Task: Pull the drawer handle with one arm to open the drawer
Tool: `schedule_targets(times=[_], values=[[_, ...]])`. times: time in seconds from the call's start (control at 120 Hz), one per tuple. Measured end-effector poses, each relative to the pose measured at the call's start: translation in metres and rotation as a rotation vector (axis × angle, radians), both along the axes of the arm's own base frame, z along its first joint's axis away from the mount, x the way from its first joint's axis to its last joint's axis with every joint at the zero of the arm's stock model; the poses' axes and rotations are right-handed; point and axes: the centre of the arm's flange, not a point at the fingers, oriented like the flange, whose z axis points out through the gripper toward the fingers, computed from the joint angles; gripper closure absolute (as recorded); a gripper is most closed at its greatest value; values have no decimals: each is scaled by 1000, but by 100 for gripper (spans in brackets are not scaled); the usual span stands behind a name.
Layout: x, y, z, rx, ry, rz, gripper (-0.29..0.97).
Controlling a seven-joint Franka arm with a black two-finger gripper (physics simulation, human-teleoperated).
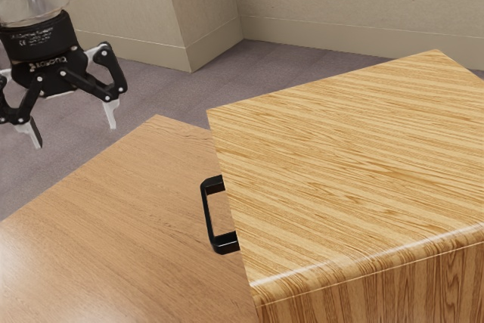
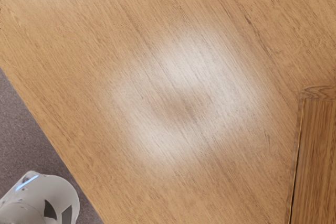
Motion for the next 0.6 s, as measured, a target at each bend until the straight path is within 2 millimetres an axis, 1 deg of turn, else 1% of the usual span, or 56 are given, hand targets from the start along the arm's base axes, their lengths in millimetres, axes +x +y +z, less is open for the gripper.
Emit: schedule_targets(times=[0.075, 0.125, 0.158, 0.267, 0.367, 0.417, 0.5, 0.542, 0.6], values=[[3, 2, 1, 6, -21, 79, 0], [9, 6, -2, 12, -24, 138, 0], [13, 6, -4, 19, -24, 168, 0], [17, -11, -3, 61, -48, 216, 0], [18, -37, -3, 74, -70, 214, 0], [9, -54, -8, 70, -81, 189, 0], [-19, -77, -29, 65, -107, 157, 0], [-31, -90, -33, 71, -139, 169, 0], [-35, -108, -36, 64, -182, 173, 0]])
